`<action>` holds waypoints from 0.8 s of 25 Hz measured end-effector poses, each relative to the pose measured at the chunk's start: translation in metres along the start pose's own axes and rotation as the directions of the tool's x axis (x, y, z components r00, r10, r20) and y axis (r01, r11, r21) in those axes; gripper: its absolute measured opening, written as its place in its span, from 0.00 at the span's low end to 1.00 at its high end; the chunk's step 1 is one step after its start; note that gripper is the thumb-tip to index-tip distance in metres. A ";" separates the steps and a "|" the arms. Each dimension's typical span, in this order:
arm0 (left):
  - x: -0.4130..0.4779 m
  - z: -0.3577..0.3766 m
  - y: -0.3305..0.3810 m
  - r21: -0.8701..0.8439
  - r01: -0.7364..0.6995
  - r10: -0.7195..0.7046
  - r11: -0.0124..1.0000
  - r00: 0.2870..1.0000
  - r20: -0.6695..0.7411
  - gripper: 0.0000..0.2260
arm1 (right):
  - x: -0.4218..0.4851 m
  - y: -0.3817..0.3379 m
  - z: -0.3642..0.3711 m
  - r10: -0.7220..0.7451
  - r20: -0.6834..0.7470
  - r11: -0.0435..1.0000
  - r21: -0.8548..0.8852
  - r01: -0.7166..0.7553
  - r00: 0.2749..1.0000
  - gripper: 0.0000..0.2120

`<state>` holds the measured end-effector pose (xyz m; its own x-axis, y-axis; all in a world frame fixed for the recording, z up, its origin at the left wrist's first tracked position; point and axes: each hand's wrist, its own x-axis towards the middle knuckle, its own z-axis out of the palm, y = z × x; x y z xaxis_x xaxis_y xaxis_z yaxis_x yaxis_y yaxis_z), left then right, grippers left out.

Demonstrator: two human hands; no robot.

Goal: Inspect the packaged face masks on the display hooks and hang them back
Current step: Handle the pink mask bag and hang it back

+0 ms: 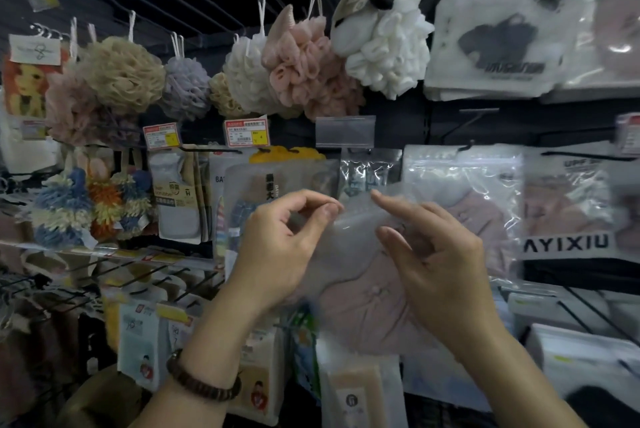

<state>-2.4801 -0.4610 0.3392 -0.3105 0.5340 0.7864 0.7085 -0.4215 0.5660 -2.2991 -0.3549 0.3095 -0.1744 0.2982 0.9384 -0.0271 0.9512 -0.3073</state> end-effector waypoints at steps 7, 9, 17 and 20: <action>0.032 0.064 0.025 -0.139 -0.087 0.067 0.986 0.988 -0.141 0.06 | 0.021 0.020 -0.054 0.100 -0.128 0.995 0.004 -0.100 0.987 0.24; 0.042 0.081 0.032 -0.092 -0.162 0.147 0.983 0.978 -0.150 0.06 | 0.028 0.022 -0.069 0.091 -0.173 0.995 -0.023 -0.096 0.981 0.23; 0.075 0.120 0.048 -0.028 -0.209 0.203 0.978 0.970 -0.133 0.07 | 0.057 0.039 -0.101 0.180 -0.213 0.980 -0.043 -0.193 0.960 0.20; 0.080 0.129 0.049 -0.079 -0.163 0.157 0.983 0.984 -0.085 0.06 | 0.060 0.045 -0.106 0.213 -0.232 0.972 -0.052 -0.231 0.949 0.20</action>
<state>-2.3880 -0.3442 0.3982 -0.2485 0.3971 0.8835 0.6971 -0.5600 0.4478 -2.2062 -0.2861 0.3689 0.0573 0.5039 0.8619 0.0646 0.8596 -0.5069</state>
